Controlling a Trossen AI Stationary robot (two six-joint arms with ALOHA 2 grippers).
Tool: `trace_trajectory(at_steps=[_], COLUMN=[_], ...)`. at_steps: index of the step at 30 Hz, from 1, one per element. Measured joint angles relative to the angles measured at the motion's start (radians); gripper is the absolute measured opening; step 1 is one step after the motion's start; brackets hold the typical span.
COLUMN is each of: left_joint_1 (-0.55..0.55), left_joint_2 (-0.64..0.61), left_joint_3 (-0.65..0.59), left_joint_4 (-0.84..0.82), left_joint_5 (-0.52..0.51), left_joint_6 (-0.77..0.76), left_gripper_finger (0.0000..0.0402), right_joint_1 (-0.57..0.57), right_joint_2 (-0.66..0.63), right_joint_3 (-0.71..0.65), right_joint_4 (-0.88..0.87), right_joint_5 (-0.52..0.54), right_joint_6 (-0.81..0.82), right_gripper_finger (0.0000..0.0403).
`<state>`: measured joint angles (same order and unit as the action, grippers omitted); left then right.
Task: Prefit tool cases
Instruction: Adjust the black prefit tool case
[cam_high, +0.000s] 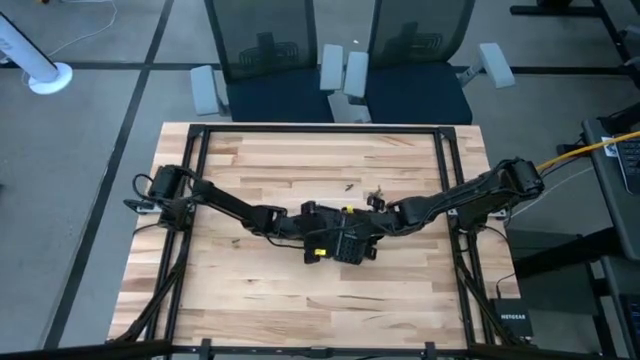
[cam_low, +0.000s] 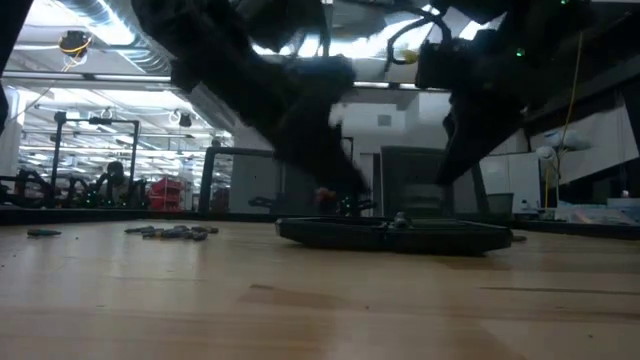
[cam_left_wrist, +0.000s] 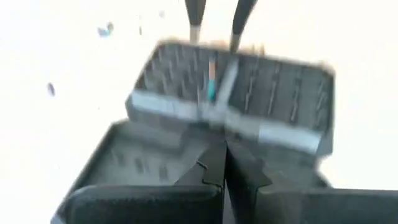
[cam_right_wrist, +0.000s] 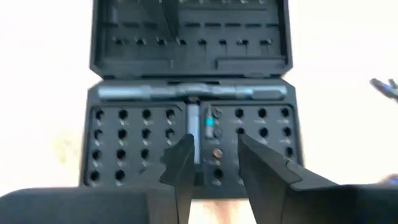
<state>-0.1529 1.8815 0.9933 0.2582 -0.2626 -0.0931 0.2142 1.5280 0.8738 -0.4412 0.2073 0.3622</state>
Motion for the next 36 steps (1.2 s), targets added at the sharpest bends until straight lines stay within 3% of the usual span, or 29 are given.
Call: trace_trajectory(at_steps=[5,10,14,18,24,31,36], left_joint_1=[0.005,-0.013,-0.046,-0.086,-0.165,-0.223,-0.225], left_joint_2=[-0.001,0.064,0.08,0.017,-0.109,-0.124,-0.124], left_joint_3=[0.002,0.067,0.137,0.144,0.059,-0.017,-0.018], left_joint_4=[0.101,0.093,-0.018,-0.197,-0.374,-0.371,-0.386], left_joint_5=[0.0,-0.001,-0.009,-0.059,-0.188,-0.198,-0.165], left_joint_6=[0.018,-0.029,-0.047,-0.076,-0.219,-0.424,-0.449], left_gripper_finger=[0.0,0.0,0.0,0.0,0.0,0.0,0.0], right_joint_1=[-0.043,-0.141,-0.254,-0.324,-0.333,-0.348,-0.348], right_joint_2=[-0.006,-0.024,-0.034,-0.033,-0.019,0.047,0.079], right_joint_3=[-0.002,-0.001,-0.002,-0.002,-0.002,-0.018,-0.018], right_joint_4=[-0.074,-0.104,-0.13,-0.104,-0.014,0.029,0.033], right_joint_5=[-0.023,-0.015,-0.092,-0.169,-0.17,-0.158,-0.136], right_joint_6=[-0.003,-0.003,-0.029,-0.069,-0.073,-0.045,-0.035], right_gripper_finger=[0.0122,0.0122,0.0122,0.0122,0.0122,0.0122,0.0122])
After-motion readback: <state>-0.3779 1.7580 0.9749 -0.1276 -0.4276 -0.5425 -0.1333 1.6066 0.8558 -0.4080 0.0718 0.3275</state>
